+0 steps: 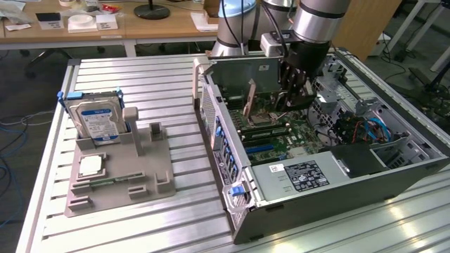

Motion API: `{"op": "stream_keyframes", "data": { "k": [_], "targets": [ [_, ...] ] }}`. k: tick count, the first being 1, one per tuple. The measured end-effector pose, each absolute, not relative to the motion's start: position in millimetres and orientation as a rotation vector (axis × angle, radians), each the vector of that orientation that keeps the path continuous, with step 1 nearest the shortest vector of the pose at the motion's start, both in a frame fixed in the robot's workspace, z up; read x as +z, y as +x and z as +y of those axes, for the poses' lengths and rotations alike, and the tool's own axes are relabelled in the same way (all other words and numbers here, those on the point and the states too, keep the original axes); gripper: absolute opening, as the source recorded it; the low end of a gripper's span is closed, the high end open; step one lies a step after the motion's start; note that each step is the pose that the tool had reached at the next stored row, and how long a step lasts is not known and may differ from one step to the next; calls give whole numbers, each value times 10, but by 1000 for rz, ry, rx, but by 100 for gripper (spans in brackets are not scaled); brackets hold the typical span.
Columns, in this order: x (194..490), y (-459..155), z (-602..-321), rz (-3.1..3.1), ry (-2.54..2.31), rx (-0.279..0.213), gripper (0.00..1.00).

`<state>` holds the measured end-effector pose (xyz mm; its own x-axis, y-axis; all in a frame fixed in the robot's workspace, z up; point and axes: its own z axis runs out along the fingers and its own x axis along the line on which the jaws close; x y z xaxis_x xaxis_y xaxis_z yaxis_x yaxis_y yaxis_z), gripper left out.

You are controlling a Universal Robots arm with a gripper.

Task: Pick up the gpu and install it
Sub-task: 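Insert the gpu into the slot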

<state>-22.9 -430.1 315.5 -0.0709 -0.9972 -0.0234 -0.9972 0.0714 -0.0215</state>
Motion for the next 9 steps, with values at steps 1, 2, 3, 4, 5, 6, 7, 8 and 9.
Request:
{"op": "stream_keyframes", "data": {
  "k": [1,2,3,4,5,6,7,8,9],
  "targets": [
    [3143,-237,-4301,2271,-2122,2,28],
    [3126,-244,-4302,2266,-2126,5,28],
    [3108,-247,-4305,2262,-2129,6,28],
    [3090,-248,-4309,2261,-2130,7,28],
    [3071,-248,-4310,2261,-2130,7,28],
    [3053,-257,-4310,2261,-2130,7,28],
    [3038,-274,-4310,2260,-2130,7,28],
    [3027,-291,-4310,2261,-2130,7,28],
    [3020,-301,-4314,2261,-2130,7,28]
  ]
}}
